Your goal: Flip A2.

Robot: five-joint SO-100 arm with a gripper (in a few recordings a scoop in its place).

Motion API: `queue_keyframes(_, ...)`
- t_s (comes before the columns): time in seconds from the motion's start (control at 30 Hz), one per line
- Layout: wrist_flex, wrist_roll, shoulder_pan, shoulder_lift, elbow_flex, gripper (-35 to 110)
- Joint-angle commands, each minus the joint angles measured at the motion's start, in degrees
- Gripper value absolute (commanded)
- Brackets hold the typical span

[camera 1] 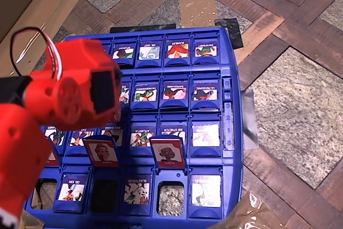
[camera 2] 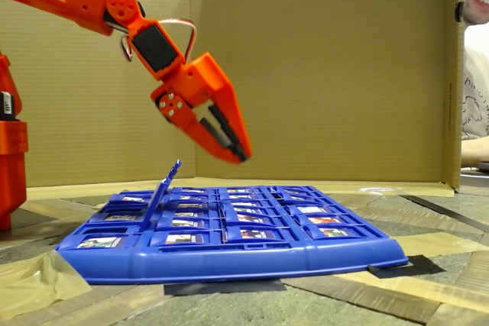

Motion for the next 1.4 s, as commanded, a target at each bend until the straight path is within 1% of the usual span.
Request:
queue_keyframes(0.0,2.46,0.35,-0.26,-0.53,-2.37,0)
queue_keyframes(0.23,9.84,-1.58,-0.70,-1.05,-2.55,0)
queue_keyframes(0.53,21.71,-4.57,-1.41,0.35,-3.43,0)
queue_keyframes(0.67,24.87,-5.98,-2.02,1.93,-3.43,0)
queue_keyframes(0.87,25.31,-5.62,-2.46,3.78,-3.25,0)
queue_keyframes(1.0,20.04,-5.27,-2.46,6.42,-1.93,0)
queue_keyframes(1.37,-7.82,-3.34,-1.23,18.81,3.78,0)
